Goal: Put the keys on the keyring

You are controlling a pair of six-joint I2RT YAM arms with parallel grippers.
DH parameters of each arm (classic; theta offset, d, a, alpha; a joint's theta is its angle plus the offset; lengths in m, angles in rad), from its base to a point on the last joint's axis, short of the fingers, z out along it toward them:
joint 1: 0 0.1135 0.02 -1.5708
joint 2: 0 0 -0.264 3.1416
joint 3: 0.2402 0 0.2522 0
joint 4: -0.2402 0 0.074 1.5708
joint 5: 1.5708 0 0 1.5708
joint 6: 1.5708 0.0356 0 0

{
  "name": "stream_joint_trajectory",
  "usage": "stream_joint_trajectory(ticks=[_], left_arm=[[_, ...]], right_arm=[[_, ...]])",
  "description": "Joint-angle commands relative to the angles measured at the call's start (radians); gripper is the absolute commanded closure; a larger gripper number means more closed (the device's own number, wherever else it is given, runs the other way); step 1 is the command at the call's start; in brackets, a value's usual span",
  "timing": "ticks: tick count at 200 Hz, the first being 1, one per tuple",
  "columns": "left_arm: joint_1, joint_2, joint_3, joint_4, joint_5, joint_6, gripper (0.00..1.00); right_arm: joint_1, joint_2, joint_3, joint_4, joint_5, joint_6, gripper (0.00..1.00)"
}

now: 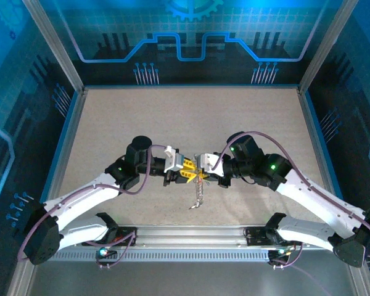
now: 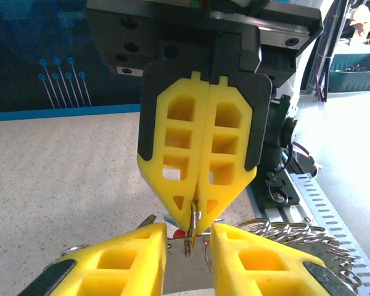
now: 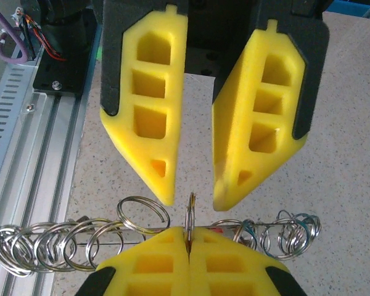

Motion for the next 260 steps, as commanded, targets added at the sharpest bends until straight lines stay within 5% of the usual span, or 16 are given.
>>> stream_joint_trajectory(ticks=[1, 114, 127, 144, 162, 195, 260], left_arm=[[-0.011, 0.007, 0.03, -0.043, 0.0, 0.026, 0.74], [-0.044, 0.049, 0.097, -0.121, -0.007, 0.049, 0.89], [-0.044, 0.049, 0.103, -0.121, 0.002, 0.049, 1.0], [-0.045, 0.048, 0.103, -0.118, 0.017, 0.058, 1.0], [-0.043, 0.04, 0.08, -0.056, 0.038, 0.032, 1.0], [-0.041, 0.038, 0.023, 0.116, 0.063, -0.054, 1.0], [-0.041, 0.038, -0.031, 0.274, 0.079, -0.086, 1.0]], right_arm=[[0.013, -0.006, 0.035, 0.0, -0.001, -0.007, 1.0], [0.021, 0.003, 0.029, 0.015, 0.009, -0.008, 1.0], [0.022, 0.0, 0.024, 0.016, 0.012, -0.005, 1.0], [0.022, -0.011, 0.014, 0.026, 0.013, 0.0, 1.0], [0.012, -0.045, -0.018, 0.055, 0.018, 0.014, 0.83], [-0.019, -0.115, -0.057, 0.052, 0.016, 0.027, 0.74], [-0.042, -0.157, -0.063, 0.027, -0.052, 0.021, 0.76]])
